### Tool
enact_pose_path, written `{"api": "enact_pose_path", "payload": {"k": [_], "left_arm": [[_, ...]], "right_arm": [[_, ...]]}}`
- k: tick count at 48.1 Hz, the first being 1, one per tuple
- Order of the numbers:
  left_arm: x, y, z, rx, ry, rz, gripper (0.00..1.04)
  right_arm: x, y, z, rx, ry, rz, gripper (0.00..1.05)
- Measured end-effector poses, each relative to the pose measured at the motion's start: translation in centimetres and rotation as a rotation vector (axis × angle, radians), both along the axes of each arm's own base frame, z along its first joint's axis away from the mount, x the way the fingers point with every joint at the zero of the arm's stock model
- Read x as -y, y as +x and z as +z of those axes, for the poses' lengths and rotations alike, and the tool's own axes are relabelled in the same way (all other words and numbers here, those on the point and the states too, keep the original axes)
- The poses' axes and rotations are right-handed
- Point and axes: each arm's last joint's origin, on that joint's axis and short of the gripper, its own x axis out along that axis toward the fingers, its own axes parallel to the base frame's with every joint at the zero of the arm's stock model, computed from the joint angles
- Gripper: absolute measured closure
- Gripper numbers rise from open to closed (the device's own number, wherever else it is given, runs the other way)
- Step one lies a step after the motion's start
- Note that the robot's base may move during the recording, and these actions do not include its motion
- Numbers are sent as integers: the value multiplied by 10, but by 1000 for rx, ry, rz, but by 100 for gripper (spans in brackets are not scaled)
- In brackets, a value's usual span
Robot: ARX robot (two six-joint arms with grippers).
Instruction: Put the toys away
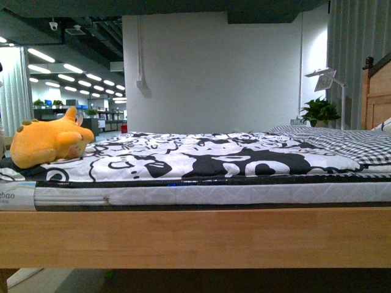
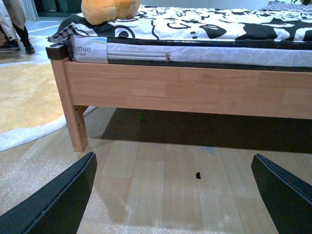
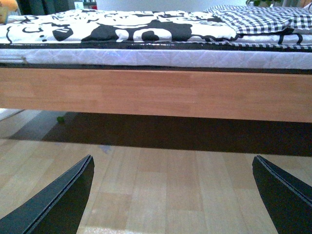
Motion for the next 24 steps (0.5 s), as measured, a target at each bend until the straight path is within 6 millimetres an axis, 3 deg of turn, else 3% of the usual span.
{"api": "enact_pose_path", "payload": {"k": [24], "left_arm": [[0,0,0,0,0,0,6]], "right_arm": [[0,0,0,0,0,-1,6]]}}
